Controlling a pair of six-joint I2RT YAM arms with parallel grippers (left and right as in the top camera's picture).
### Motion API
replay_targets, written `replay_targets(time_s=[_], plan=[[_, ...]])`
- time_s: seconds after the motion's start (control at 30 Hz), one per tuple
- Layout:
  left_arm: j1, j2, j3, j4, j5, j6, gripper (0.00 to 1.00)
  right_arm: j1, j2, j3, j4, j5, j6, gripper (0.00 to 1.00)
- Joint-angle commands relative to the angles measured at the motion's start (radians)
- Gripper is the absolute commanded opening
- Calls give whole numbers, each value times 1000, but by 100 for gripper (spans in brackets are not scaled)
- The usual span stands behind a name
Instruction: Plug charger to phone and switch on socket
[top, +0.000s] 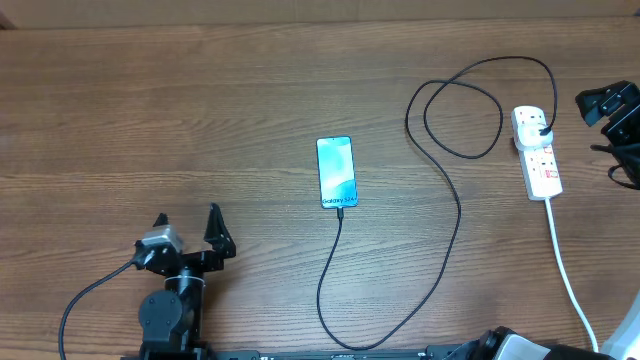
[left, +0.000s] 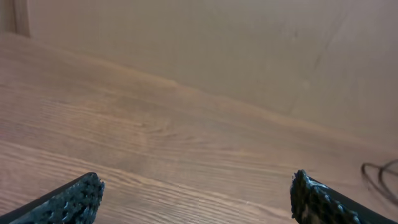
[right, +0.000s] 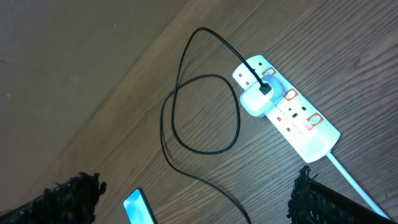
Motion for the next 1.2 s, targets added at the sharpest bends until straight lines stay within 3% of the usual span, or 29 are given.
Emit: replay_targets(time_s=[0.0, 0.17, 1.17], plan=[[6, -12, -4, -6, 71, 220, 100, 3, -2, 15, 5, 2, 4, 100], [6, -12, -4, -10, 81, 307, 100, 3, -1, 15, 5, 2, 4, 100], [6, -11, -3, -6, 77, 306, 100, 3, -1, 15, 5, 2, 4, 100]])
